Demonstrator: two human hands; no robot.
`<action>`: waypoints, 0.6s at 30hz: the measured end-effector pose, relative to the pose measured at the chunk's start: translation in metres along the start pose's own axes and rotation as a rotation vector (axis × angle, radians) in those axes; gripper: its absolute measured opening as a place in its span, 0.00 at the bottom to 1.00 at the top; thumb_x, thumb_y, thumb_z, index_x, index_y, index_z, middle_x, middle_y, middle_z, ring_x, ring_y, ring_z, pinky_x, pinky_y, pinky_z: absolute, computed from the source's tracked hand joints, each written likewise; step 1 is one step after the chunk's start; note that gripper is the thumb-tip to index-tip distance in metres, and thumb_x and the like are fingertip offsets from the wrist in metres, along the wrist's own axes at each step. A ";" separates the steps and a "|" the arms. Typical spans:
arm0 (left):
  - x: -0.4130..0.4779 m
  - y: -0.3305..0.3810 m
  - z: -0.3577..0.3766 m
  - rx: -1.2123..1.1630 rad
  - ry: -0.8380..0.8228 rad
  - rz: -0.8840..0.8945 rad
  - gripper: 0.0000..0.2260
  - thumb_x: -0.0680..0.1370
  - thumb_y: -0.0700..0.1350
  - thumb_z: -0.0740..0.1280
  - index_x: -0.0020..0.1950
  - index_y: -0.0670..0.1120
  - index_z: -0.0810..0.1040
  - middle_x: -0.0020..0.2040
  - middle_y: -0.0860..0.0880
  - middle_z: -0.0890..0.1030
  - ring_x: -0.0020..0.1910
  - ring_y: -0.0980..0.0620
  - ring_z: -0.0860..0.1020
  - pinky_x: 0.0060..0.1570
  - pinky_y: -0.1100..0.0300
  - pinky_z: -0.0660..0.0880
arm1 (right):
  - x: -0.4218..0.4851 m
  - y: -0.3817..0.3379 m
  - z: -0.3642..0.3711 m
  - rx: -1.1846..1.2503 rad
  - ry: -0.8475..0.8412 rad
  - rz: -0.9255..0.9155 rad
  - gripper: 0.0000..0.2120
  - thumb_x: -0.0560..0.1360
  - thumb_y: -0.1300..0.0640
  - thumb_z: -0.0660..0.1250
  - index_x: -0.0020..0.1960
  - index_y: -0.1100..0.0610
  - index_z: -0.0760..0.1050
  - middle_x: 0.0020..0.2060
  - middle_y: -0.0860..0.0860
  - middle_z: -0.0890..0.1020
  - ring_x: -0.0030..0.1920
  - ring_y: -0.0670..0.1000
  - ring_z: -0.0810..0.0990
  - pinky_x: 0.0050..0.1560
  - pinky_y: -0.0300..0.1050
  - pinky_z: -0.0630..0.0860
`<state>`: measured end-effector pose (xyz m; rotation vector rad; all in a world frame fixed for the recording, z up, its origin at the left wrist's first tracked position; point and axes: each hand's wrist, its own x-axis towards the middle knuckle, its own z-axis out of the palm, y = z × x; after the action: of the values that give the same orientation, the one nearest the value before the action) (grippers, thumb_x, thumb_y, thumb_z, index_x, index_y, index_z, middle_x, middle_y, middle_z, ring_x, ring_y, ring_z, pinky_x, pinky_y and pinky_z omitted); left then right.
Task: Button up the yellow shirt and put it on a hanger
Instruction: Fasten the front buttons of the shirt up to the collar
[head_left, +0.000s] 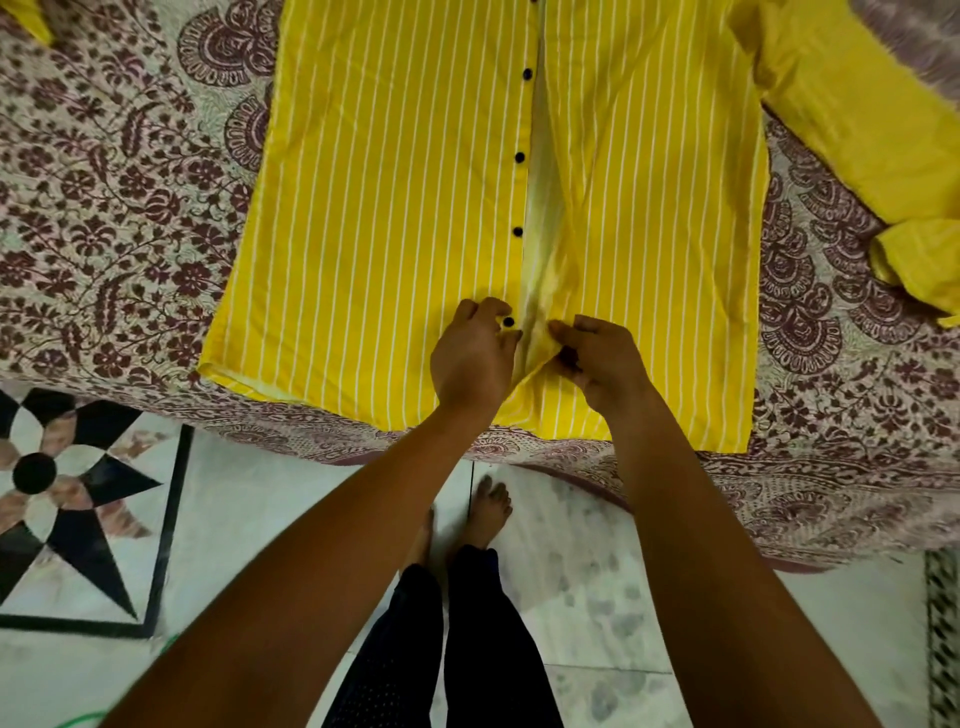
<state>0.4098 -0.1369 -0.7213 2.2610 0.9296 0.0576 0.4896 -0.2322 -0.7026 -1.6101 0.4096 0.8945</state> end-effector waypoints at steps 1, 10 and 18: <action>0.003 0.001 0.000 0.012 -0.017 0.011 0.10 0.75 0.47 0.67 0.55 0.48 0.77 0.54 0.46 0.77 0.49 0.44 0.78 0.38 0.54 0.70 | -0.002 -0.001 -0.002 0.046 -0.045 0.016 0.13 0.74 0.69 0.65 0.33 0.59 0.72 0.24 0.51 0.77 0.26 0.47 0.76 0.31 0.42 0.75; 0.024 0.003 -0.004 -0.107 -0.123 -0.005 0.05 0.73 0.42 0.69 0.45 0.42 0.78 0.44 0.41 0.81 0.46 0.42 0.79 0.44 0.50 0.74 | -0.007 0.001 -0.003 0.030 0.090 -0.067 0.13 0.70 0.72 0.68 0.38 0.55 0.73 0.25 0.47 0.78 0.25 0.40 0.78 0.28 0.34 0.76; 0.030 0.000 -0.014 -0.440 -0.241 -0.127 0.07 0.73 0.32 0.67 0.48 0.36 0.81 0.43 0.40 0.82 0.33 0.58 0.75 0.38 0.67 0.75 | -0.013 0.013 0.032 -0.377 0.354 -0.417 0.14 0.67 0.62 0.73 0.45 0.52 0.70 0.34 0.48 0.79 0.36 0.49 0.79 0.36 0.40 0.71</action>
<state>0.4281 -0.1096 -0.7168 1.7571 0.8346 -0.0608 0.4622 -0.2078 -0.7022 -2.1135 0.1356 0.3794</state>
